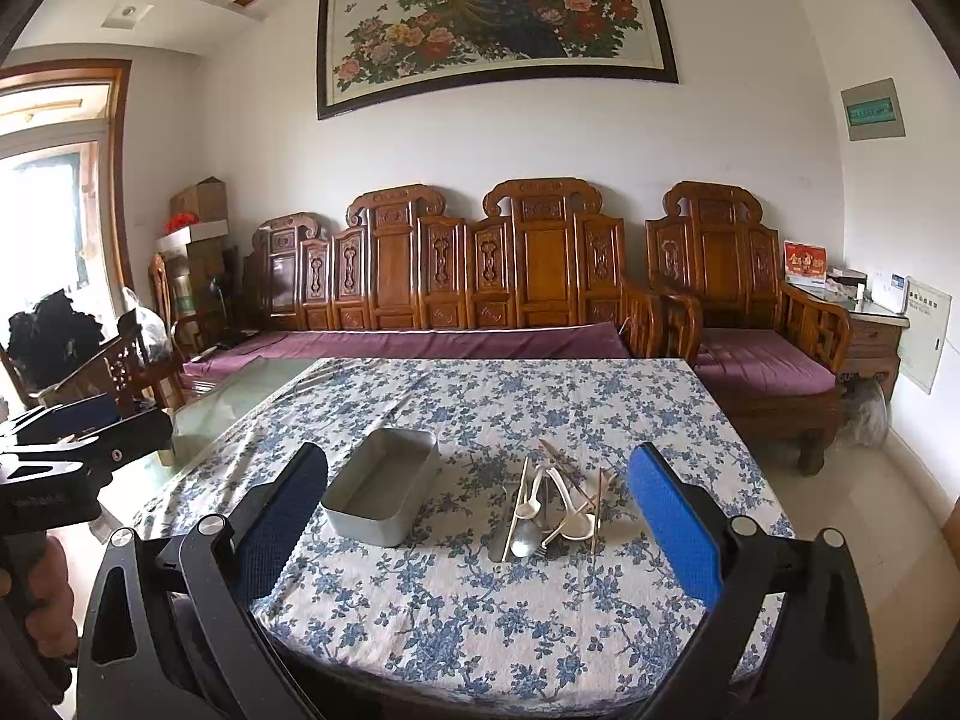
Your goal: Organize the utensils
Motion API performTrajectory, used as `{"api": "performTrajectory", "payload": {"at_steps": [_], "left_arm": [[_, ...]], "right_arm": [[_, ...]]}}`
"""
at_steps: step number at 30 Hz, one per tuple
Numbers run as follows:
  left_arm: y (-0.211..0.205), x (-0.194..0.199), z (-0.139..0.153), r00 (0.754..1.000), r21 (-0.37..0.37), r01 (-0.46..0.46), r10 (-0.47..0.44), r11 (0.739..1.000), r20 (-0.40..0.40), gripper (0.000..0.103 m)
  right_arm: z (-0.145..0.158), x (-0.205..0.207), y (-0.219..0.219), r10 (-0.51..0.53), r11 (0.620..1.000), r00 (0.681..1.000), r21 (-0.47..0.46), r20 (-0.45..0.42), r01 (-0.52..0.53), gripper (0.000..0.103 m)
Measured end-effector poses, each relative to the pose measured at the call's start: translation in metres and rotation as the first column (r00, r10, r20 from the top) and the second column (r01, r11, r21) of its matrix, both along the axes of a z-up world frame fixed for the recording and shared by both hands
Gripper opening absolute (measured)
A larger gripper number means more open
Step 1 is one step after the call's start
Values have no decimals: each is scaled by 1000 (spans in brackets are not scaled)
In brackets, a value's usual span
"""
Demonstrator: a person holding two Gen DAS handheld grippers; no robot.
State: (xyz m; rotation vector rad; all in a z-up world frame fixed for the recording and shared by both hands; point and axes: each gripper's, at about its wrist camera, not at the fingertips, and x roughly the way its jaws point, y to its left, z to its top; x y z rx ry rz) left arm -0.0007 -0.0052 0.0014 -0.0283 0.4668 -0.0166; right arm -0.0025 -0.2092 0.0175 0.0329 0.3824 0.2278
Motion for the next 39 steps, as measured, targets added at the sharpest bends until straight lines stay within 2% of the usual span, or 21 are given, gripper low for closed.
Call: {"api": "performTrajectory", "payload": {"at_steps": [39], "left_arm": [[1, 1, 0, 1000, 2, 8, -8, 1000, -7, 97]], "right_arm": [[1, -2, 0, 2, 1000, 1000, 0, -2, -2, 101]]}}
